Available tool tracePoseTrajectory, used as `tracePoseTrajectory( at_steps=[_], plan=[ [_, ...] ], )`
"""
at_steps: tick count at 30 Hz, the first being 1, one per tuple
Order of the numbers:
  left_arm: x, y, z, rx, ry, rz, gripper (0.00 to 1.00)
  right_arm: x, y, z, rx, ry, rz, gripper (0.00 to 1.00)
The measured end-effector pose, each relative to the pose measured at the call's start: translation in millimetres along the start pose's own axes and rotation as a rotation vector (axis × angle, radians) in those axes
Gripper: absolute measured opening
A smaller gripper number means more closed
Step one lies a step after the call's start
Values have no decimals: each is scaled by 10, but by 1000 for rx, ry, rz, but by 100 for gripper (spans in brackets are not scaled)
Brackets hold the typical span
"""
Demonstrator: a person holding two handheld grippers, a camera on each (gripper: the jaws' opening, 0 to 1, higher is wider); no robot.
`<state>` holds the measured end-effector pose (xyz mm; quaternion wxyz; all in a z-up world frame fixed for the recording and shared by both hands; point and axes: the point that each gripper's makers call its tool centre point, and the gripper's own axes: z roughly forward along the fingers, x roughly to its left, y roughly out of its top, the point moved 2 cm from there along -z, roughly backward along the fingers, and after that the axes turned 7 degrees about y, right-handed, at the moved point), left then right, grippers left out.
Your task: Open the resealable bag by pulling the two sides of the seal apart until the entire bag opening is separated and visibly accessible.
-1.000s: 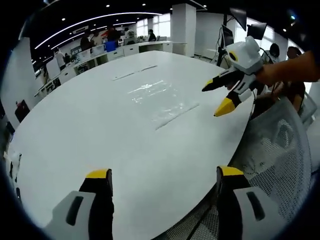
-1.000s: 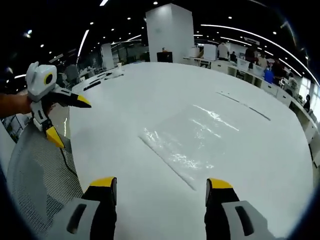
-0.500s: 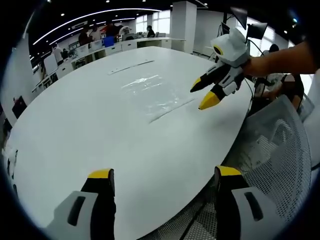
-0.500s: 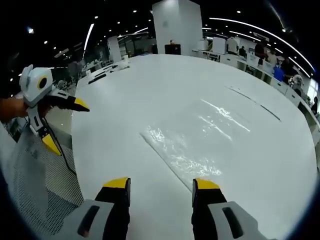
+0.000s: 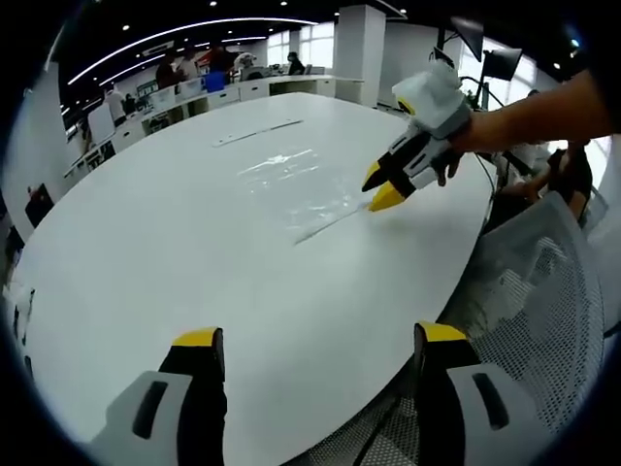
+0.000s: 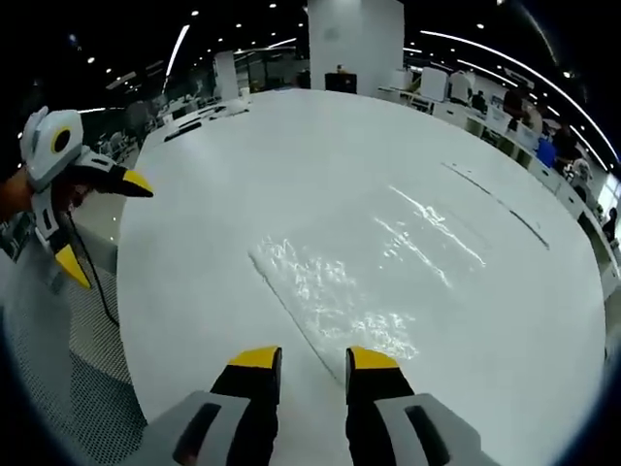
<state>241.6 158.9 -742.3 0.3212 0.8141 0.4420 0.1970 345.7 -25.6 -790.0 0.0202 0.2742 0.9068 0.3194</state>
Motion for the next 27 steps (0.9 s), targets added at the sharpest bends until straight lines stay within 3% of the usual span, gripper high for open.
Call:
tracePoseTrajectory(
  at_steps=[12, 17, 20, 24, 27],
  plan=[
    [1, 17, -4, -1, 0, -5, 75, -22, -45, 70, 90, 40, -76, 17],
    [-26, 48, 27, 4, -15, 22, 74, -77, -63, 61, 137, 46, -173, 10],
    [-20, 114, 34, -24, -21, 7, 74, -73, -67, 65, 126, 57, -159, 9],
    [-13, 95, 69, -10, -33, -2, 71, -43, -80, 64, 133, 74, -242, 5],
    [-39, 113, 76, -24, -45, -34, 70, -44, -73, 66, 133, 86, -252, 4]
  ],
)
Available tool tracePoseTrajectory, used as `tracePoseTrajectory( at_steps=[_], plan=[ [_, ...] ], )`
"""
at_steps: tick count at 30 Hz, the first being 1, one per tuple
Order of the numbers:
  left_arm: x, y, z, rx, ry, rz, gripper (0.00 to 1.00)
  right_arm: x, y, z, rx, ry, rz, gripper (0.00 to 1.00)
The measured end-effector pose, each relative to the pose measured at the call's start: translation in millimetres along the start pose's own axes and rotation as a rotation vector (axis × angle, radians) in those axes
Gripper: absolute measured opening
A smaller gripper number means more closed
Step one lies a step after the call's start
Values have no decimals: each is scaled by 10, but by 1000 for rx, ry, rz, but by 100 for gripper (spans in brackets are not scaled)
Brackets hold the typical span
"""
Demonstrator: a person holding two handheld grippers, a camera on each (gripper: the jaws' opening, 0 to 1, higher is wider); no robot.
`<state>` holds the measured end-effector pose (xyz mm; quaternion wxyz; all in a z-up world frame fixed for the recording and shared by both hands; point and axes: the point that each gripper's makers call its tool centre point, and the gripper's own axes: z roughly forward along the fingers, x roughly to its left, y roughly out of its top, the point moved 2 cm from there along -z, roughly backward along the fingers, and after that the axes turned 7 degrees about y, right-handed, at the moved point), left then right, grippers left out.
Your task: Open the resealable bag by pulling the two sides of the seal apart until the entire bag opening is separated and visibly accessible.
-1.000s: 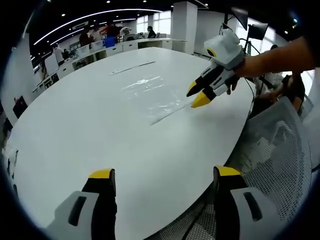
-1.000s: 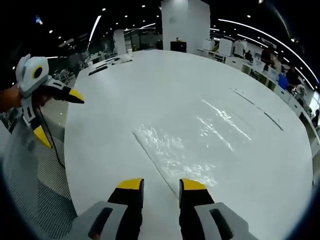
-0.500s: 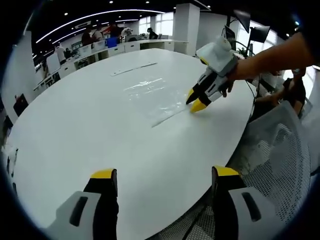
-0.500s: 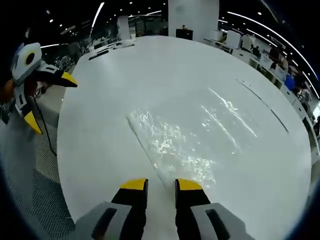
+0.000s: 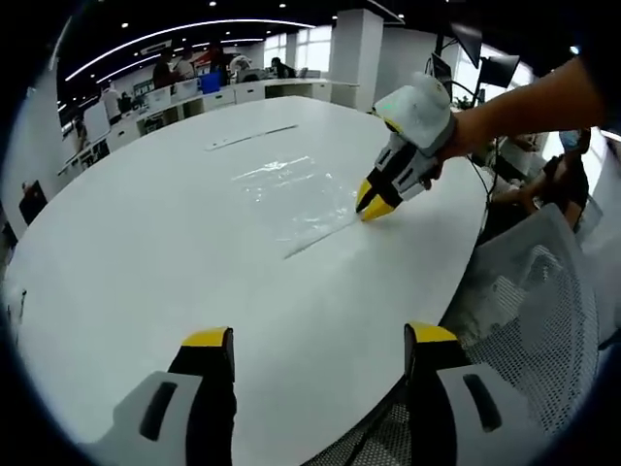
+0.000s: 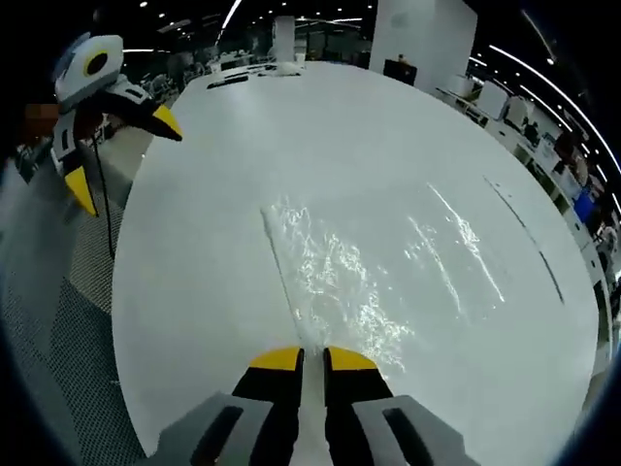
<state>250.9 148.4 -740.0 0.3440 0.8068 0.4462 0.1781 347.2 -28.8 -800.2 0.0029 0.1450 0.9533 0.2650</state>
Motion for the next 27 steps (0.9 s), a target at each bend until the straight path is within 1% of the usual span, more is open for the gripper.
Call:
tracePoseTrajectory(
  at_steps=[1, 6, 8, 13, 16, 22, 24, 27],
  plan=[
    [-10, -1, 3, 0, -2, -4, 70, 8, 0, -1, 2, 6, -27, 3],
    [-52, -32, 25, 16, -10, 27, 68, 15, -5, 8, 10, 7, -38, 1],
    [-50, -30, 30, 16, -10, 36, 67, 19, -13, 7, 17, 4, -57, 0],
    [-64, -31, 38, 24, -18, 47, 67, 49, -38, -15, 39, 10, -79, 0],
    [-62, -21, 30, 22, -17, 56, 67, 59, -79, -67, 37, 26, -79, 0],
    [-48, -4, 30, 22, -15, 66, 67, 121, -61, -203, 7, 58, -102, 0],
    [-28, 22, 38, 13, -5, 79, 69, 145, -48, -247, 6, 63, -131, 0],
    [-5, 70, 53, 3, -1, 88, 69, 183, -64, -292, 29, 78, -177, 0]
  ],
)
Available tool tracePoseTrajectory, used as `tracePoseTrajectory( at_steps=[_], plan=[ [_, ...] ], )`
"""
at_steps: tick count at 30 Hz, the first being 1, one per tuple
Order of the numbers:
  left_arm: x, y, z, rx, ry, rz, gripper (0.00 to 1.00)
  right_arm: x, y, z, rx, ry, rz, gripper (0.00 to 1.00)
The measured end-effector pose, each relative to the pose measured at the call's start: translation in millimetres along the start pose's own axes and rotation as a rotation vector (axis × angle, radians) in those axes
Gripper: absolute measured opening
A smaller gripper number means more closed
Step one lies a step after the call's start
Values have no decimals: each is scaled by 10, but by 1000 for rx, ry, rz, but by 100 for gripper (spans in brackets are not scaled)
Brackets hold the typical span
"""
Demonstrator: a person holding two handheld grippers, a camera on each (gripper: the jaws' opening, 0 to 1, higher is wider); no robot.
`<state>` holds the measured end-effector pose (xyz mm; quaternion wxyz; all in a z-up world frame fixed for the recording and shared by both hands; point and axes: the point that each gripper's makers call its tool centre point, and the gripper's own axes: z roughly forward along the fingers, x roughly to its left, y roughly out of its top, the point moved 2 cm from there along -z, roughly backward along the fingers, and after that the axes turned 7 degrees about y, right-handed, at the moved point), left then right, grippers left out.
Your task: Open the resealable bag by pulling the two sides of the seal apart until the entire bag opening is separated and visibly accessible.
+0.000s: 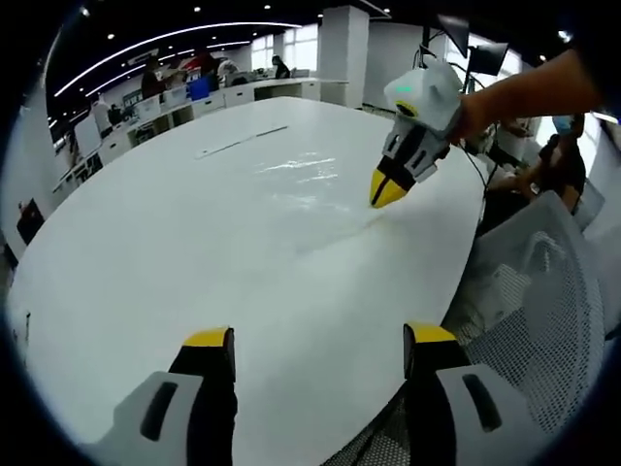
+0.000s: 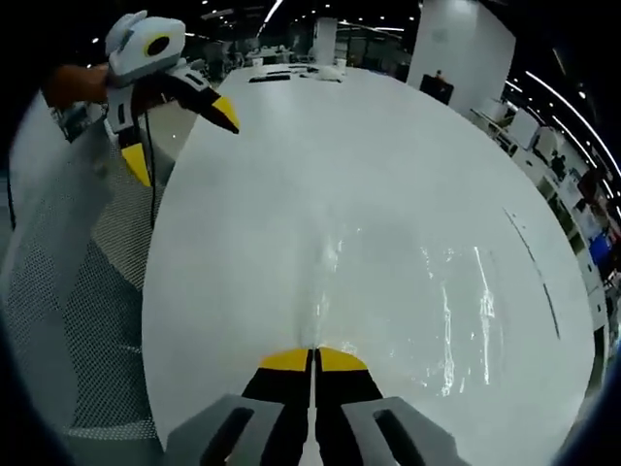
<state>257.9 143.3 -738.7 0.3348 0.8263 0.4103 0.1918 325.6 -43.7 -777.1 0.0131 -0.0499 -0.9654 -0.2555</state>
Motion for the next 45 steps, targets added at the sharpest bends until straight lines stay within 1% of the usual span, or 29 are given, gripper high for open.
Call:
tracePoseTrajectory(
  at_steps=[3, 4, 6, 7, 11, 14, 17, 18, 21, 24, 25, 27, 28, 31, 34, 35, 37, 40, 45],
  plan=[
    [11, 47, 16, -4, -7, 24, 68, 64, -6, -40, 16, 19, -40, 0],
    [12, 72, 21, -7, -10, 37, 68, 77, -5, -45, 17, 24, -44, 0],
    [18, 112, 31, -12, -10, 60, 68, 117, 3, -67, 30, 34, -84, 0],
    [21, 144, 38, -19, -9, 78, 67, 143, 8, -74, 35, 44, -86, 0],
    [10, 195, 85, -10, -22, 112, 66, 217, 65, -117, 37, 61, -127, 0],
    [-20, 250, 113, -12, -40, 152, 64, 275, 113, -164, 57, 73, -186, 0],
    [-60, 305, 147, -16, -63, 193, 61, 284, 142, -204, 68, 68, -208, 0],
    [-63, 314, 158, -15, -66, 202, 61, 275, 151, -221, 75, 56, -230, 0],
    [-89, 346, 193, -10, -91, 222, 60, 295, 159, -246, 82, 57, -244, 0],
    [-133, 387, 230, -12, -123, 286, 55, 317, 136, -274, 111, 55, -279, 0],
    [-144, 405, 240, -14, -128, 294, 54, 327, 139, -282, 112, 56, -285, 0],
    [-182, 431, 262, -6, -154, 309, 51, 338, 154, -304, 110, 61, -283, 0],
    [-183, 451, 276, -9, -153, 314, 51, 344, 160, -312, 109, 63, -283, 0],
    [-221, 515, 316, -24, -165, 400, 48, 353, 186, -339, 111, 69, -283, 0],
    [-258, 527, 348, -22, -181, 457, 45, 363, 213, -361, 112, 69, -287, 0],
    [-266, 538, 357, -26, -182, 476, 42, 367, 222, -371, 109, 69, -287, 0],
    [-295, 556, 360, -35, -196, 499, 38, 370, 232, -383, 108, 68, -288, 0],
    [-309, 565, 387, -28, -202, 518, 37, 377, 254, -407, 100, 67, -286, 0],
    [-290, 570, 412, -19, -204, 567, 28, 378, 303, -455, 69, 59, -265, 0]
  ],
)
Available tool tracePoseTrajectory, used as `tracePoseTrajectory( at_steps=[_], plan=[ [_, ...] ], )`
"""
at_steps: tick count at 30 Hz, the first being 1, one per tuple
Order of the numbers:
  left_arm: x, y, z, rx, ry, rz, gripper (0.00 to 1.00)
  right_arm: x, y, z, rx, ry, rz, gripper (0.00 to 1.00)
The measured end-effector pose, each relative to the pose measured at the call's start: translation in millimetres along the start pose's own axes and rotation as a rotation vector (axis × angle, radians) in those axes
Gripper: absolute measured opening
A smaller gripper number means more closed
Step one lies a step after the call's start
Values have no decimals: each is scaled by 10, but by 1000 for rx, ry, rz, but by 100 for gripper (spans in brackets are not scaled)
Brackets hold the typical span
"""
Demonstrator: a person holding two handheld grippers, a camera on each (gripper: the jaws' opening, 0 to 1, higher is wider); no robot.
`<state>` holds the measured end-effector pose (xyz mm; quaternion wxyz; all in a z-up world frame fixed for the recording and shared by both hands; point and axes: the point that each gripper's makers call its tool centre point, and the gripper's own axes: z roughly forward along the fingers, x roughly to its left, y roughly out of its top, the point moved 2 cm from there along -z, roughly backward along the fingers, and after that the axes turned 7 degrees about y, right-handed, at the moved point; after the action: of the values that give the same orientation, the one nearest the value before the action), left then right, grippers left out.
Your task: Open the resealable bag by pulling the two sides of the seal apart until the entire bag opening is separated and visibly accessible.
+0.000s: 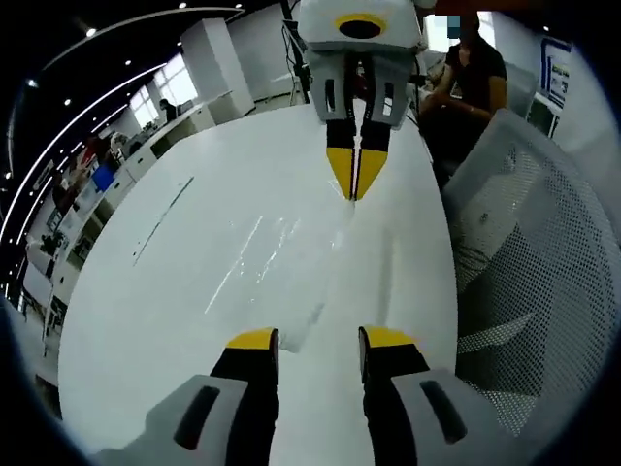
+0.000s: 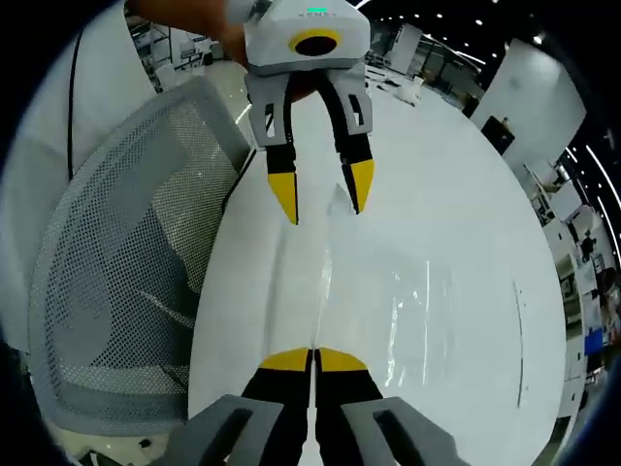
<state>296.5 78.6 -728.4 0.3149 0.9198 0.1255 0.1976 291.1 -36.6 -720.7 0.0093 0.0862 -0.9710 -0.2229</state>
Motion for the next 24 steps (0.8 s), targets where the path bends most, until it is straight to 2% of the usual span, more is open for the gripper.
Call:
tracePoseTrajectory(
  at_steps=[5, 7, 13, 18, 21, 24],
  plan=[
    [10, -13, 9, -1, -19, 36, 7, -8, 48, -57, -23, -10, 14, 0],
    [13, -7, 5, -4, -24, 36, 2, -18, 52, -77, -31, -14, 24, 0],
    [2, -7, 26, -10, -48, 23, 0, 3, 56, -88, -47, -11, 64, 0],
    [-5, 10, 27, -31, -61, 67, 0, 6, 50, -91, -61, -5, 141, 0],
    [-4, -4, 35, -33, -62, 108, 0, -18, 62, -94, -67, -19, 134, 0],
    [-4, 25, 35, -50, -65, 96, 0, -47, 154, -99, -112, -32, 145, 4]
  ],
)
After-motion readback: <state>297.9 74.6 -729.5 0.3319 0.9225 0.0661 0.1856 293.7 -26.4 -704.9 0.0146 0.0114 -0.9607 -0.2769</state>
